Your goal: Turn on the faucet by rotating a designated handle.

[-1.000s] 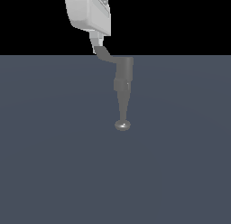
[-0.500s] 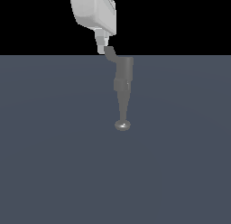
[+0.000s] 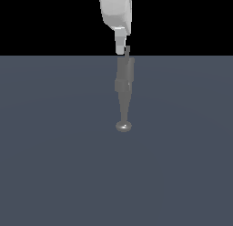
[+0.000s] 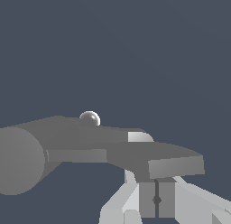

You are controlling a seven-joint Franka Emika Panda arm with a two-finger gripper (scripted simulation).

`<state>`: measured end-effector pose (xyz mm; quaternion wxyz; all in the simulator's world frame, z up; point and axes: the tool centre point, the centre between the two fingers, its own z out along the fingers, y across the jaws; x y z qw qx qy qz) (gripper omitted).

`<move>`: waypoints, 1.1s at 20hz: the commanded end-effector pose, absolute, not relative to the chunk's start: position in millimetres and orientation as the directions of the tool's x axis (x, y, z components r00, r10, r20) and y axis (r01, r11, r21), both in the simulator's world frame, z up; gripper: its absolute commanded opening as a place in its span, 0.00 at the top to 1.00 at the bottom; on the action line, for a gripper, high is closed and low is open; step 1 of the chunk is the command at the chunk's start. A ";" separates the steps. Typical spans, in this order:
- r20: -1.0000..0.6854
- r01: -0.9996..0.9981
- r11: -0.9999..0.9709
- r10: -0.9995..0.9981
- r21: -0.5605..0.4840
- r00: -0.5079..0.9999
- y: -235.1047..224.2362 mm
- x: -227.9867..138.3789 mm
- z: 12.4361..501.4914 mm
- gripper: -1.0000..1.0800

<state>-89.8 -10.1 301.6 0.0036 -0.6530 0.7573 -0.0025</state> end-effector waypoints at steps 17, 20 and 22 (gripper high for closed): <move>-0.001 -0.988 0.154 -0.988 -0.006 -0.154 -73.3 -72.9 300.4 1.00; -0.001 -0.988 0.157 -0.988 -0.005 -0.157 -82.7 -67.7 300.0 1.00; -0.001 -0.987 0.159 -0.987 -0.004 -0.159 -88.9 -64.4 299.8 1.00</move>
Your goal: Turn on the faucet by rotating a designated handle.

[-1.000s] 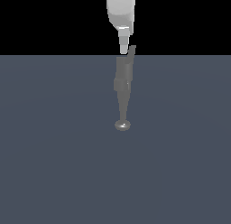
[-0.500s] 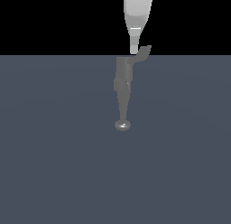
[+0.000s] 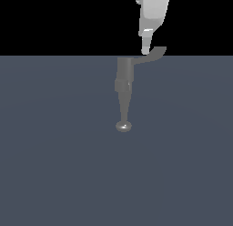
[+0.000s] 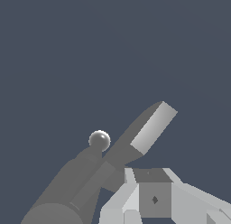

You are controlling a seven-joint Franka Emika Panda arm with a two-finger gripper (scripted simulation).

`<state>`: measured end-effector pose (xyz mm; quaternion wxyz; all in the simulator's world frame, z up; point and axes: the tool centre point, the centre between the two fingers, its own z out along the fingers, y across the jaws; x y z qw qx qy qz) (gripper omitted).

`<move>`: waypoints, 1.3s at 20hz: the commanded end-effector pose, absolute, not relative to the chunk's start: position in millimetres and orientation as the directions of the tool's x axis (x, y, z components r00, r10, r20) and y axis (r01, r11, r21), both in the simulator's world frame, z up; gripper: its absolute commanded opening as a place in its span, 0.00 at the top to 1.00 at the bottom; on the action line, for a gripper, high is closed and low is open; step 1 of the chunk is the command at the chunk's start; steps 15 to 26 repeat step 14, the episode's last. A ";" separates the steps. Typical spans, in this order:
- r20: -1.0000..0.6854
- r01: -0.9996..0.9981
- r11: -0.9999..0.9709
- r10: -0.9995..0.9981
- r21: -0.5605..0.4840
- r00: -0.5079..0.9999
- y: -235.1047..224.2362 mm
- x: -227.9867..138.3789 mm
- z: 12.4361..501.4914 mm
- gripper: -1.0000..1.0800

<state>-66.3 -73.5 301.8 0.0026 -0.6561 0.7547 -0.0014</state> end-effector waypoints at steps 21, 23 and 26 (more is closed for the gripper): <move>0.000 -0.985 0.172 -0.985 0.000 -0.172 -126.4 -44.4 298.3 1.00; 0.000 -0.985 0.172 -0.985 0.000 -0.172 -126.4 -44.4 298.3 1.00; 0.000 -0.985 0.172 -0.985 0.000 -0.172 -126.4 -44.4 298.3 1.00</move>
